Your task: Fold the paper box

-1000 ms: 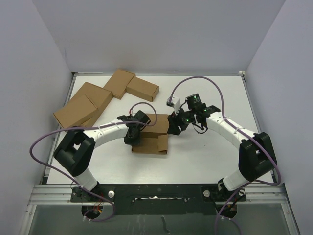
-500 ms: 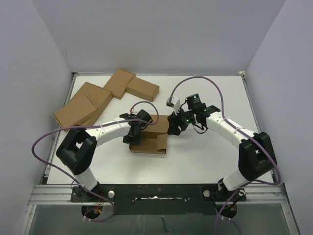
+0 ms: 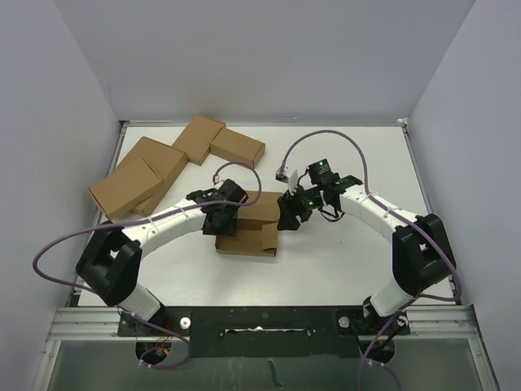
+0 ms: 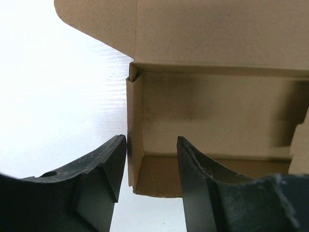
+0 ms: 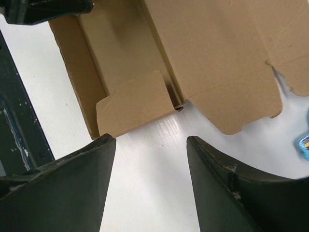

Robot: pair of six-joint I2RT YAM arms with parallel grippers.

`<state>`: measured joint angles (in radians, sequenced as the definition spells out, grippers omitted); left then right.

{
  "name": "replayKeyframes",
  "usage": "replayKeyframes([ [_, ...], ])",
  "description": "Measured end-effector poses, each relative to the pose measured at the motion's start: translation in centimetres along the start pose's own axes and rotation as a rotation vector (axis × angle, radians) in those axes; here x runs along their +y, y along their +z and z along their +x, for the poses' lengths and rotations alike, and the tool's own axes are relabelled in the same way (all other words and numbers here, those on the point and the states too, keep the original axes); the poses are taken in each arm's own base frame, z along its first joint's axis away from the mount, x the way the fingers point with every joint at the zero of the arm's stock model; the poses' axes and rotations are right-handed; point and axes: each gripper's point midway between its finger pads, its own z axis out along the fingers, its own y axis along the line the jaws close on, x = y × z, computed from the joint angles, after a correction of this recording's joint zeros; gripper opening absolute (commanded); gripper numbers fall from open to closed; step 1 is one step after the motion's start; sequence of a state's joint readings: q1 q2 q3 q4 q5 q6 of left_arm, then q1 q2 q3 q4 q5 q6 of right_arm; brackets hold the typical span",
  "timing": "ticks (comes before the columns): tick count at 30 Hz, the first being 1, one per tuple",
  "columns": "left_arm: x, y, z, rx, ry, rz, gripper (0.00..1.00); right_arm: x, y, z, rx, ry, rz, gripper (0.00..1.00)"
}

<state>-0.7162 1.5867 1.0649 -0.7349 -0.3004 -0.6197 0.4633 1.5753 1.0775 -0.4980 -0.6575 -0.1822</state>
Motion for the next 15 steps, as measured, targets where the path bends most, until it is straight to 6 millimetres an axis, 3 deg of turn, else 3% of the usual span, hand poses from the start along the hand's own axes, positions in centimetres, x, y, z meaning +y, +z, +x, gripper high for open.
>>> replayKeyframes([
  [4, -0.1, -0.3, 0.3, -0.019, -0.032, 0.056, 0.45, 0.6, 0.1, 0.8, 0.031, 0.04, -0.02, 0.65],
  [10, -0.7, 0.7, 2.5, 0.024, -0.064, 0.118, 0.44, 1.2, 0.3, 1.9, 0.086, 0.119, -0.002, 0.62],
  [15, -1.7, 1.4, 4.0, 0.059, -0.095, 0.175, 0.44, 0.8, 1.8, 3.7, 0.203, 0.189, 0.094, 0.58],
])
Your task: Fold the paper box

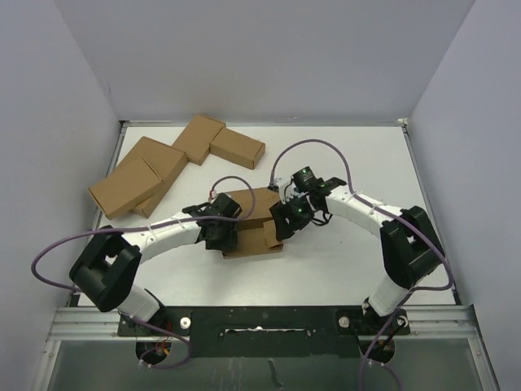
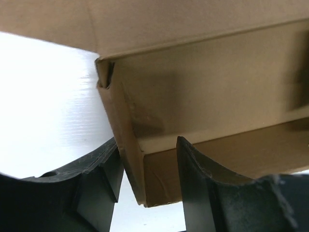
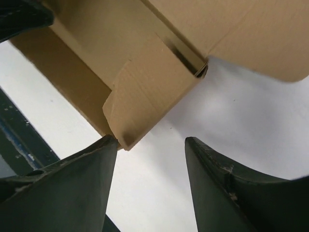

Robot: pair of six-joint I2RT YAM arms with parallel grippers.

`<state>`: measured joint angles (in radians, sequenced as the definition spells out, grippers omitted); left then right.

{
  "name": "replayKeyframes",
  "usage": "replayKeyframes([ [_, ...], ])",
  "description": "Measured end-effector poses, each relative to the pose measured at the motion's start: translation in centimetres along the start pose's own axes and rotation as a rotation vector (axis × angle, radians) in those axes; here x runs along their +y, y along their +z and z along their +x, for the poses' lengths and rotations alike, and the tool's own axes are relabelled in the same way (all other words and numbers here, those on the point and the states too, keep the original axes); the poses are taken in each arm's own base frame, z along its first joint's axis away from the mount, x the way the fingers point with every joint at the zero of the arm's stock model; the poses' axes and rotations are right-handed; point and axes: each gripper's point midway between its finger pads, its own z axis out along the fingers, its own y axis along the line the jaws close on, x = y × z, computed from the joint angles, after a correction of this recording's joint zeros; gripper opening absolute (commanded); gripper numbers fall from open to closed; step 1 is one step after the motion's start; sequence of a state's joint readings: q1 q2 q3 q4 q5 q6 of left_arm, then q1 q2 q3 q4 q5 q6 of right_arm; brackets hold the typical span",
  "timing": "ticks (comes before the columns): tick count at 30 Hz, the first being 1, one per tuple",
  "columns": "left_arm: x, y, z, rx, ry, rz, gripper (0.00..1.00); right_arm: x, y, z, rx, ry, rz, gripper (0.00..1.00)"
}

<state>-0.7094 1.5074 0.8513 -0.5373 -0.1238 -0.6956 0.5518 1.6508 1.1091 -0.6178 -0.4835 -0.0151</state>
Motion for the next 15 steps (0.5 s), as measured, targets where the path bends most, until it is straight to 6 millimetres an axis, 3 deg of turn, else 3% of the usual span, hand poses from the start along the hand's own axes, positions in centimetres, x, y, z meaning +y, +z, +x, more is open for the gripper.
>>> replayKeyframes([
  [9, -2.3, -0.3, 0.9, -0.01, -0.032, 0.117, 0.45, -2.3, 1.5, 1.5, 0.085, 0.033, 0.17, 0.55],
  [15, -3.4, -0.4, 0.5, -0.024, -0.035, 0.159, 0.45, -3.7, 2.0, 0.5, 0.076, 0.026, 0.234, 0.54],
])
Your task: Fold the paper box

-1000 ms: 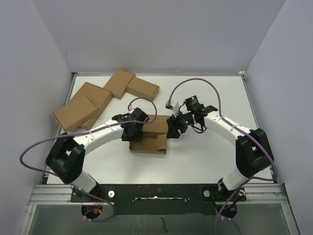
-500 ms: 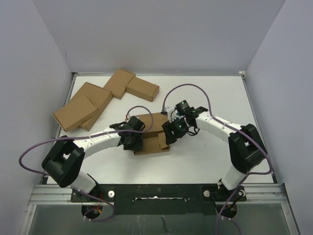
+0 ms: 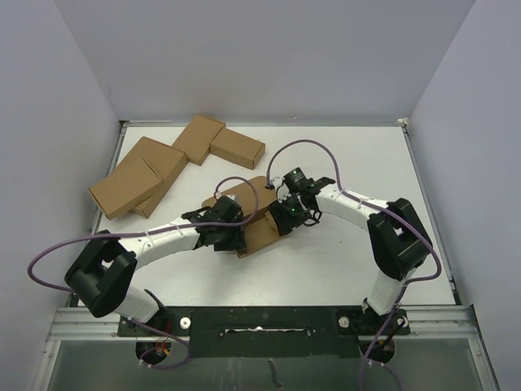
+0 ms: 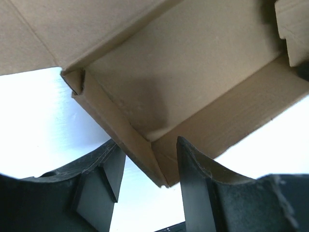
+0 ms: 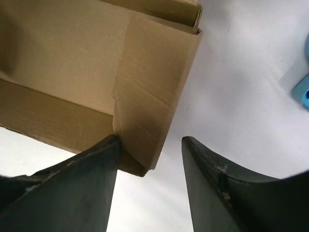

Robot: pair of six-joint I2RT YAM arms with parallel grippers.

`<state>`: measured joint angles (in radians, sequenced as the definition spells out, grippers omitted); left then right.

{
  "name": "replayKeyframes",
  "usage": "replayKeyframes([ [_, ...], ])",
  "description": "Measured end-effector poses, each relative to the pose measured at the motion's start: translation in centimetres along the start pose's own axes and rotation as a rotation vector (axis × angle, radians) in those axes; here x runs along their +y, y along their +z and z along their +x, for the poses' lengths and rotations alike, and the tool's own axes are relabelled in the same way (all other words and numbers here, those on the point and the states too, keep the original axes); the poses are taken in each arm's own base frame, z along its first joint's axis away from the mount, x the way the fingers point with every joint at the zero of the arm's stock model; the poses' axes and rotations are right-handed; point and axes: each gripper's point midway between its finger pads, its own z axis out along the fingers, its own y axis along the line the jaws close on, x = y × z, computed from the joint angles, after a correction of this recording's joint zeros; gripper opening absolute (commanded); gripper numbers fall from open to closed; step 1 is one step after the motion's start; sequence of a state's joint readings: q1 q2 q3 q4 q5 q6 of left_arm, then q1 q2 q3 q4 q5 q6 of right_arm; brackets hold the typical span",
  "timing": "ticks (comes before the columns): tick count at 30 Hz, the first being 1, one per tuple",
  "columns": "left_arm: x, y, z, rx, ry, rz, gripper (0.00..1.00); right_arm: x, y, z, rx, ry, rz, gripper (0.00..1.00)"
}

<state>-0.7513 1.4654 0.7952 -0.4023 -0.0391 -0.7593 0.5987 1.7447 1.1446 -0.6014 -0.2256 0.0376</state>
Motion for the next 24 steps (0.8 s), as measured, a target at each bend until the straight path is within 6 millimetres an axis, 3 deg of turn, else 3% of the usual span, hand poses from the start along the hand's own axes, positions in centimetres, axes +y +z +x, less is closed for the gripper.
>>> replayKeyframes([
  [12, -0.7, 0.1, -0.4, -0.013, -0.012, 0.029, 0.45, -0.4, 0.4, -3.7, -0.065, -0.029, 0.014, 0.49],
  [18, -0.7, 0.1, -0.4, -0.013, -0.012, 0.028, 0.45, 0.0, 1.1, -4.1, -0.045, -0.066, -0.071, 0.66],
  [24, -0.8, 0.1, -0.4, -0.015, -0.012, 0.03, 0.45, -0.2, -0.6, -5.1, -0.085, -0.065, -0.205, 0.74],
])
